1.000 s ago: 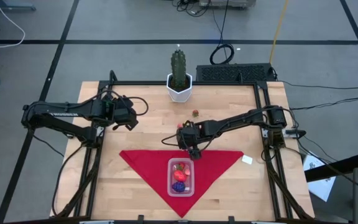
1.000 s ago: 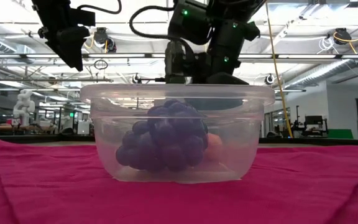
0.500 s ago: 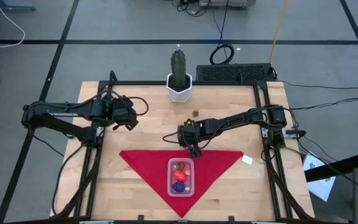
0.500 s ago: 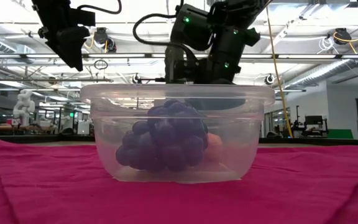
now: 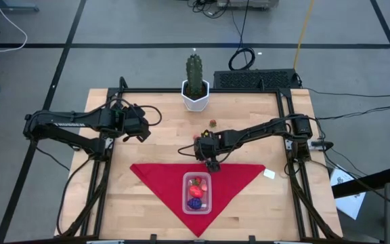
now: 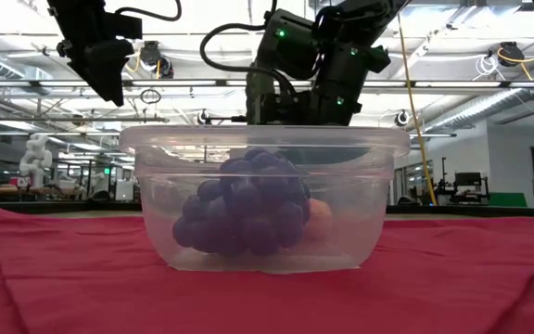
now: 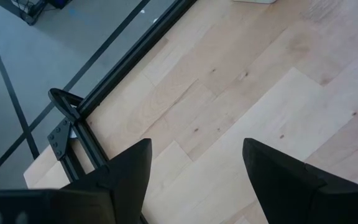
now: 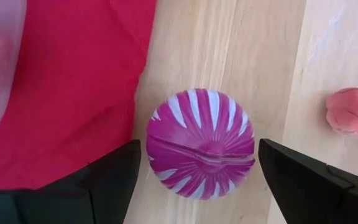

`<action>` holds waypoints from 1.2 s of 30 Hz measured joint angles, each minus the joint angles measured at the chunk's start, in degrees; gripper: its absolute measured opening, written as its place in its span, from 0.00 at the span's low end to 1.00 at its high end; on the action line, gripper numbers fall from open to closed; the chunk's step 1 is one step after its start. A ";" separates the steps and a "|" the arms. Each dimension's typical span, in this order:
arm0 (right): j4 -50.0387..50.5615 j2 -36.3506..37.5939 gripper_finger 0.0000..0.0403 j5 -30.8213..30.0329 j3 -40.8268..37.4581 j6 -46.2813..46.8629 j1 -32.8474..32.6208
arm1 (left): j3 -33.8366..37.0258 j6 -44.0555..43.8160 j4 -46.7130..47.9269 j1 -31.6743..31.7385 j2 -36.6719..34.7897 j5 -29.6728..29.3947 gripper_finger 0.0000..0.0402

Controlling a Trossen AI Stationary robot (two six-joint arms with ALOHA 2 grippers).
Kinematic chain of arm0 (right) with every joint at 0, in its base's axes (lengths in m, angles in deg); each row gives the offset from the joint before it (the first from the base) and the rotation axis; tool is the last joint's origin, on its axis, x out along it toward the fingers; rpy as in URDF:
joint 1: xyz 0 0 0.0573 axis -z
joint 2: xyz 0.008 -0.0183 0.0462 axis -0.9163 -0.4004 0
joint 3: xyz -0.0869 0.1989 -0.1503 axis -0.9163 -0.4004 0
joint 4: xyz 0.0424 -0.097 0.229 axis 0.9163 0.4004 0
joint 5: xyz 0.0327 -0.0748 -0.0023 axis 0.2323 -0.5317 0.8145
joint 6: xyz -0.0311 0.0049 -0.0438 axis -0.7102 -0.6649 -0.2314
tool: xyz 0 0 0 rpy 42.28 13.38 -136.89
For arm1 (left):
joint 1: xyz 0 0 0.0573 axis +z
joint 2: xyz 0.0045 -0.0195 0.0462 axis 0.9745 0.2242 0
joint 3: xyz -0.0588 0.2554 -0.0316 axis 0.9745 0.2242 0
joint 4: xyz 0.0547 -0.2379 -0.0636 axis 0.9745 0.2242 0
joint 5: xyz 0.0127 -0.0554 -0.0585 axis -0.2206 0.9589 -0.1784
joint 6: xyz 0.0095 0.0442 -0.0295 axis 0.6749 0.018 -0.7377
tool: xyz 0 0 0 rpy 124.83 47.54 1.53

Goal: Pick and placing Produce into tupperware
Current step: Put the onion into the transparent bin

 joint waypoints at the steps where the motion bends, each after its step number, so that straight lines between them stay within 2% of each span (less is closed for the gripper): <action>1: 0.02 0.00 0.79 0.01 0.00 0.44 0.00 | 0.00 0.00 0.00 -0.02 0.00 0.00 0.64; 5: 0.00 0.00 0.77 0.00 0.00 0.94 0.02 | 0.00 0.00 0.00 -0.02 0.00 0.00 0.64; 15: -0.01 0.00 0.63 0.00 0.00 0.94 0.02 | 0.00 -0.03 0.00 -0.01 0.00 0.00 0.64; 36: 0.14 0.11 0.64 -0.40 0.02 2.25 0.02 | 0.00 -0.05 0.00 -0.02 0.00 0.02 0.64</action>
